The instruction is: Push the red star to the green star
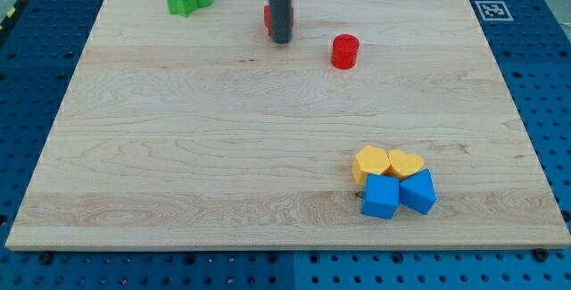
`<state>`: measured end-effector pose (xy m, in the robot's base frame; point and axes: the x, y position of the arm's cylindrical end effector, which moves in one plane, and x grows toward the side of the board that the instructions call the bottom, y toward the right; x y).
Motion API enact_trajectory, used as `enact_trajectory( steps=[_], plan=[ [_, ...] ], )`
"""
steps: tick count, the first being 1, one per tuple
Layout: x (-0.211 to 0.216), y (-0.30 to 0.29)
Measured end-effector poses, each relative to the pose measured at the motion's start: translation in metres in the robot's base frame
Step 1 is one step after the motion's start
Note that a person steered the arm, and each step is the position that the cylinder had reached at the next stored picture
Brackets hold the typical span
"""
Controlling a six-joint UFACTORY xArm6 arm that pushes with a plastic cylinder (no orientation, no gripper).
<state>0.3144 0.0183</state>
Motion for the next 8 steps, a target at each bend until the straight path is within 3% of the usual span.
enact_trajectory(
  steps=[1,2,4,5,6,7,8],
  plan=[
    [-0.005,0.051],
    [-0.018,0.046],
    [-0.018,-0.093],
    [-0.018,-0.093],
    [-0.019,-0.046],
    [-0.039,-0.036],
    [-0.051,-0.077]
  ],
)
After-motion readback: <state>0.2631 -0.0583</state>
